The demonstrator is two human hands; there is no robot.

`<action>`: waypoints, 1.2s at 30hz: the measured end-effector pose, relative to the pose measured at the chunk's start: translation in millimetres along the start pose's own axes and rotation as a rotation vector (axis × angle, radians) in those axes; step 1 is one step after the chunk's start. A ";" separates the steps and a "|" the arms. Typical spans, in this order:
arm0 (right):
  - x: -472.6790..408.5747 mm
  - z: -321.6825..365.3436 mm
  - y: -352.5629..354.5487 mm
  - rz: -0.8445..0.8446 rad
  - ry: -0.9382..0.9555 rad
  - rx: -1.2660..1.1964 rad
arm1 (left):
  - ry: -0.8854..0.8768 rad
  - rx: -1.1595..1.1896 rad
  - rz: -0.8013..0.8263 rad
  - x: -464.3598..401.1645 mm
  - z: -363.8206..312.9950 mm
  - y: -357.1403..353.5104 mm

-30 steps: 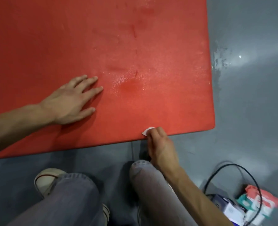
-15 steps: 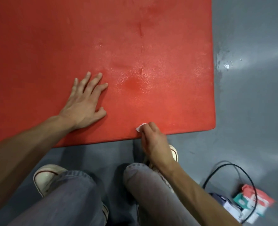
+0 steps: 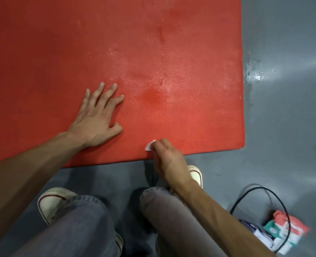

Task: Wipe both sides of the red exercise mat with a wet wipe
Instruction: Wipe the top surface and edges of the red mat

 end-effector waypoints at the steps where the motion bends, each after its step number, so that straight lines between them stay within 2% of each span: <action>1: -2.2 -18.5 15.7 -0.044 -0.048 0.023 | -0.004 0.004 -0.001 -0.2 0.4 0.2; 5: 7.1 -128.0 117.7 -0.395 -0.424 0.211 | 0.008 0.006 0.002 -0.1 0.8 -1.6; 7: 9.6 -136.8 125.8 -0.447 -0.491 0.245 | 0.015 -0.001 0.008 -0.2 0.3 -2.6; 9: 2.6 -100.4 88.5 -0.369 -0.396 0.154 | 0.015 -0.003 0.005 -0.7 -0.1 -2.4; 12: -3.7 -20.8 20.1 -0.080 -0.092 0.016 | 0.014 -0.010 0.001 0.8 0.9 -1.9; 14: -7.3 -13.6 17.5 0.029 0.047 0.033 | 0.000 -0.008 0.002 0.6 1.2 -2.0; 15: -11.7 -27.9 30.8 0.019 0.044 0.057 | -0.006 -0.008 0.003 0.5 1.9 -1.7; 17: -20.0 -82.1 79.5 -0.155 -0.078 0.170 | -0.002 -0.011 0.006 0.1 3.2 -2.2; 19: -14.8 -146.9 137.2 -0.383 -0.348 0.288 | 0.011 -0.015 0.009 -0.3 1.7 -3.8; 21: -5.4 -163.1 150.5 -0.496 -0.481 0.291 | 0.018 -0.018 0.007 0.0 0.7 -4.8; 23: -10.6 -126.2 113.9 -0.436 -0.394 0.171 | 0.013 -0.017 -0.002 -0.2 0.6 -4.1; 26: -13.7 -41.0 38.4 -0.104 -0.028 0.086 | 0.002 -0.004 -0.016 0.3 1.7 -2.1; 28: -16.9 -34.9 35.0 0.008 0.126 0.130 | -0.004 0.007 -0.016 -0.2 1.5 -1.8; 30: -32.1 -78.3 77.1 -0.119 0.030 0.172 | -0.001 0.006 -0.014 -0.5 2.2 -1.9; 33: -35.6 -162.2 161.7 -0.468 -0.353 0.281 | 0.002 -0.002 -0.023 -0.7 0.5 -3.1; 34: -33.5 -169.7 168.7 -0.526 -0.403 0.273 | 0.006 -0.008 -0.025 -0.7 0.2 -3.6; 36: -39.5 -139.1 141.5 -0.501 -0.330 0.182 | 0.009 -0.023 -0.028 -1.6 0.6 -4.9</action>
Point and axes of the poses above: each hand's wrist, its own x-axis away from the middle knuckle, its own y-axis out of the back of the hand, z = x × y, the point moved 10 cm from there along -x, towards the middle knuckle, and after that the axes turned 11 degrees about -z, right-handed, at the moved point
